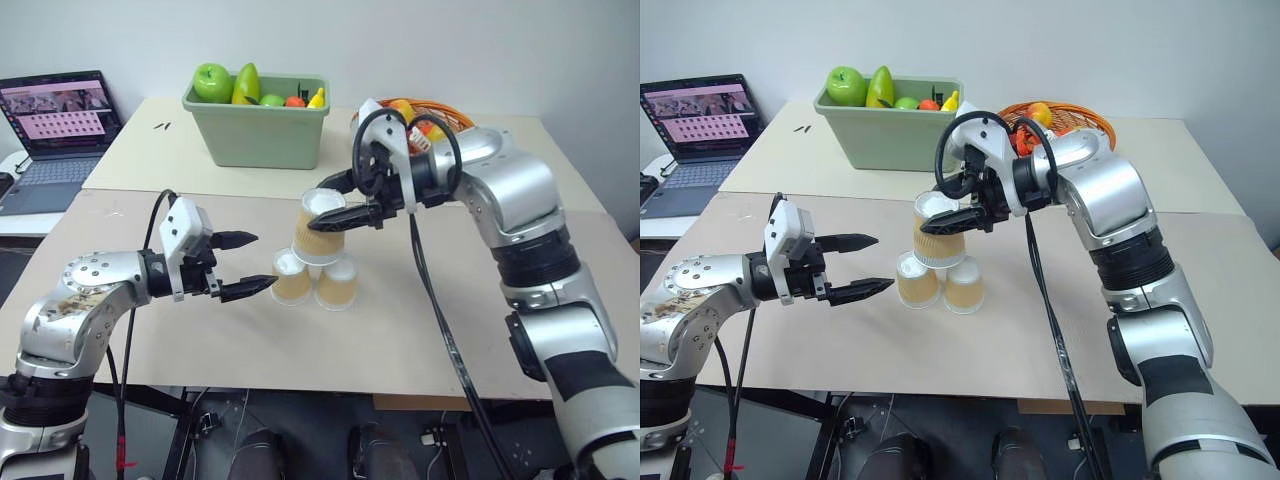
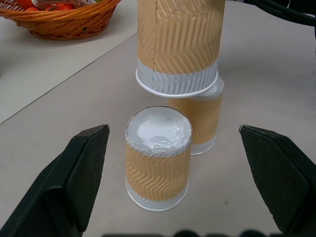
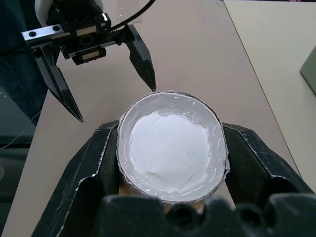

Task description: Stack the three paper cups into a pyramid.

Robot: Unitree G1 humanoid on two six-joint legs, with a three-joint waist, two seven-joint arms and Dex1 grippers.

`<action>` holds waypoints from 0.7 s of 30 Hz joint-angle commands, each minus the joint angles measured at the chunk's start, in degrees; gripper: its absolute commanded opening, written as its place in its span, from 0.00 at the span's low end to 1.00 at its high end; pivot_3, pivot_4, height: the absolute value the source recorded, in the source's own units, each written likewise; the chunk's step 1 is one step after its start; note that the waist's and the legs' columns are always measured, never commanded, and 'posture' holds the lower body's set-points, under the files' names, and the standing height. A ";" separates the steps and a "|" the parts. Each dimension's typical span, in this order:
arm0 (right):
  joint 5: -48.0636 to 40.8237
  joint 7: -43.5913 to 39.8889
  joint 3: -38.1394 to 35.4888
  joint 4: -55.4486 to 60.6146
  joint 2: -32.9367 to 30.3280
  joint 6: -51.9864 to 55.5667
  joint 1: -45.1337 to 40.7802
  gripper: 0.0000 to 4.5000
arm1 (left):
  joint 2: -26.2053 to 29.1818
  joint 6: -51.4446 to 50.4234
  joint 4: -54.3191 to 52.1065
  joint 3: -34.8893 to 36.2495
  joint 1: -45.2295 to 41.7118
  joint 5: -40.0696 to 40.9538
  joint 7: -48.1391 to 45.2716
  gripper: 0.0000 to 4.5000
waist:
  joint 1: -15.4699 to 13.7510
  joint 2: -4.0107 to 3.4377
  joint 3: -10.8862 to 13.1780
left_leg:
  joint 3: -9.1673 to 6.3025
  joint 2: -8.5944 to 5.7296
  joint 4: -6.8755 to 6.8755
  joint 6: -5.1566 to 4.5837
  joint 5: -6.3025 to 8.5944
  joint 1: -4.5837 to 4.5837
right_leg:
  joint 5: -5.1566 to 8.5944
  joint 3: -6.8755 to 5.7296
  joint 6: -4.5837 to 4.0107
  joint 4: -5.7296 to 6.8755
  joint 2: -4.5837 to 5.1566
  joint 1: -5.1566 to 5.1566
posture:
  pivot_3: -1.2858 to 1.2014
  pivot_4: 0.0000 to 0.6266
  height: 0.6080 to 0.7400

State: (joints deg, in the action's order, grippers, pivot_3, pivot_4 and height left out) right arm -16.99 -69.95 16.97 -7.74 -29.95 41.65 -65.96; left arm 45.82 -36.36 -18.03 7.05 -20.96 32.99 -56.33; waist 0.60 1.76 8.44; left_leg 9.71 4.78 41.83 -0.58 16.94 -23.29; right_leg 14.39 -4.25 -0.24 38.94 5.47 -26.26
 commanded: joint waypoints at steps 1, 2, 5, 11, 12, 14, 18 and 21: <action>0.75 -0.20 -0.51 -0.20 -0.57 -2.13 0.51 0.59 | 0.99 0.34 -1.58 1.61 -0.35 0.69 0.25 1.00 | 0.07 0.00 0.00 | 0.00 0.00 0.00 0.00 0.00 0.00 | 0.00 0.00 0.00 0.00 0.00 0.00 | 0.52 0.24 0.75; 0.98 -0.15 -0.45 -0.35 -0.56 -2.22 0.66 0.59 | 0.98 0.36 -1.59 1.57 -0.36 0.67 0.27 1.00 | 0.08 0.00 0.00 | 0.00 0.00 0.00 0.00 0.00 0.00 | 0.00 0.00 0.00 0.00 0.00 0.00 | 0.52 0.24 0.75; 1.34 -0.01 -0.39 -0.27 -0.47 -2.22 1.24 0.59 | 0.92 0.44 -1.53 1.36 -0.50 0.54 0.34 1.00 | 0.10 0.00 0.00 | 0.00 0.00 0.00 0.00 0.00 0.00 | 0.00 0.00 0.00 0.00 0.00 0.00 | 0.52 0.24 0.75; 1.97 0.35 -0.08 -0.47 0.10 -2.17 1.99 0.59 | 0.68 0.63 -1.20 0.69 -1.18 0.17 0.56 1.00 | 0.10 0.00 0.00 | 0.00 0.00 0.00 0.00 0.00 0.00 | 0.00 0.00 0.00 -0.01 0.00 0.00 | 0.52 0.24 0.75; 2.00 0.30 -0.12 -0.37 0.21 -2.04 2.09 0.59 | 0.67 0.71 -1.16 0.58 -1.27 0.08 0.60 1.00 | 0.11 0.00 0.00 | 0.00 0.01 0.00 0.00 0.00 0.00 | 0.00 0.00 0.00 -0.01 0.00 0.00 | 0.52 0.24 0.75; 2.15 0.34 -0.04 -0.01 0.31 -1.87 2.21 0.59 | 0.65 0.73 -1.12 0.45 -1.44 0.00 0.70 1.00 | 0.10 0.00 0.00 | 0.00 0.01 0.00 0.00 0.00 0.01 | 0.00 0.00 0.00 0.00 0.00 0.00 | 0.52 0.24 0.75; 1.41 0.41 -0.38 1.52 0.67 -0.70 1.72 0.59 | 0.58 0.66 -1.12 0.32 -1.58 -0.05 0.79 1.00 | 0.13 0.00 0.00 | 0.00 0.00 0.00 0.00 0.00 0.01 | 0.00 0.00 0.00 0.00 0.00 0.00 | 0.52 0.24 0.75; 1.05 0.43 -0.79 2.18 0.91 -0.17 0.84 0.59 | 0.49 0.62 -1.27 0.18 -1.72 -0.04 0.87 1.00 | 0.17 0.00 0.00 | 0.00 0.01 0.00 0.00 0.00 0.01 | 0.00 0.00 0.00 0.00 -0.01 0.00 | 0.52 0.24 0.75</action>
State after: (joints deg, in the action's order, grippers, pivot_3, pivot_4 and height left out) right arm -14.81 -69.73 17.48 -8.18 -29.06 41.12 -63.72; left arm 45.82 -36.35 -18.02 6.86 -21.78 32.85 -55.65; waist 0.77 1.76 8.44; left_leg 9.71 4.79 41.82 -0.58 16.94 -23.28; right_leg 14.39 -4.25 -0.24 38.95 5.46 -26.26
